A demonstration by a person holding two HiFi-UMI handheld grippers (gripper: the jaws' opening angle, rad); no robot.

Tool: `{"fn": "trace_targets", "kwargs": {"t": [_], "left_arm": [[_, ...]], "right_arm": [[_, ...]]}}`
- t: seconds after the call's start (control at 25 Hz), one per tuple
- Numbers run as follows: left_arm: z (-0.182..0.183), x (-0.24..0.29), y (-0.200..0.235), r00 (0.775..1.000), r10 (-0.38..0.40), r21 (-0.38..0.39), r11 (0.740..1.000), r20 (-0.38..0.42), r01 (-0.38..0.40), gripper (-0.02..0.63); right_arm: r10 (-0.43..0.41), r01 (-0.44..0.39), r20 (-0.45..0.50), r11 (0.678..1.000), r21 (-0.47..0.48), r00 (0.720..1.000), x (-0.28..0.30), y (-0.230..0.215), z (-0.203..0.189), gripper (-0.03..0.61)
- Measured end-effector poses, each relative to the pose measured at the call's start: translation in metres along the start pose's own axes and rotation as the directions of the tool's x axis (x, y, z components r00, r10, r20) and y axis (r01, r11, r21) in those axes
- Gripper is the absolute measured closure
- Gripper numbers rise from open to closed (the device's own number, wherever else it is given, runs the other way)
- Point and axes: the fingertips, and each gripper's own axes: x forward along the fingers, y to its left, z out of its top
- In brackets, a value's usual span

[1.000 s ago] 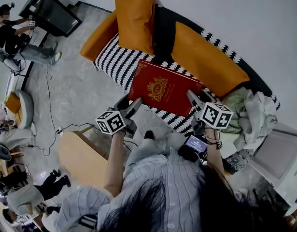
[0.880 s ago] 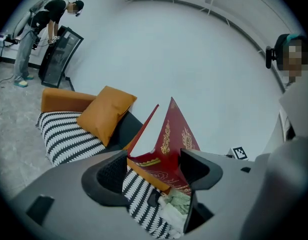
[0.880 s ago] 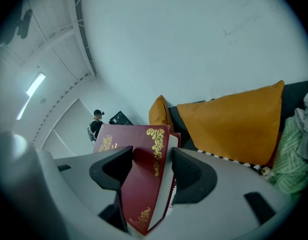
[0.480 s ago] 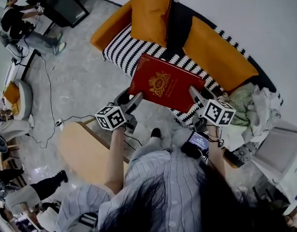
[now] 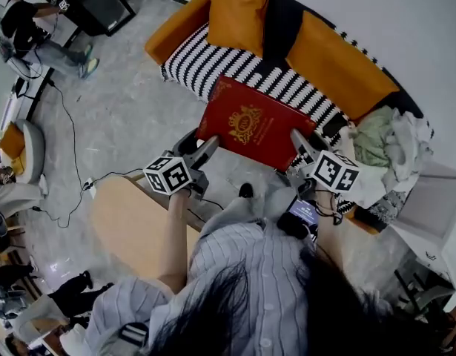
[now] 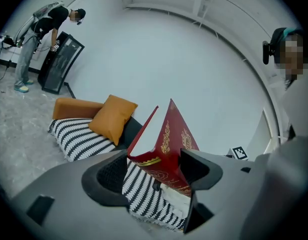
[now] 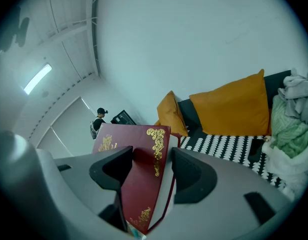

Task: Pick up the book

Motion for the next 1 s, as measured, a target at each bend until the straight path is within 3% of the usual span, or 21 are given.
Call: {"fn": "trace_targets", "kwargs": {"t": [0.52,1.0], "left_arm": [[-0.03,-0.068,-0.008,1.0,-0.015,-0.013,1.0,0.004,0.015,0.273],[-0.073,-0.093,-0.061,0.997,0.044,-0.017,0.999,0.06,-0.043,0.273]], "right_arm": [[0.001,-0.002,-0.02,0.999,-0.049,1.0,-0.04,0.04,-0.045,0.318],[0.059,-0.064,-0.066,0.995,-0.081,0.996,-0.094,0.024,-0.055,0.318]]}}
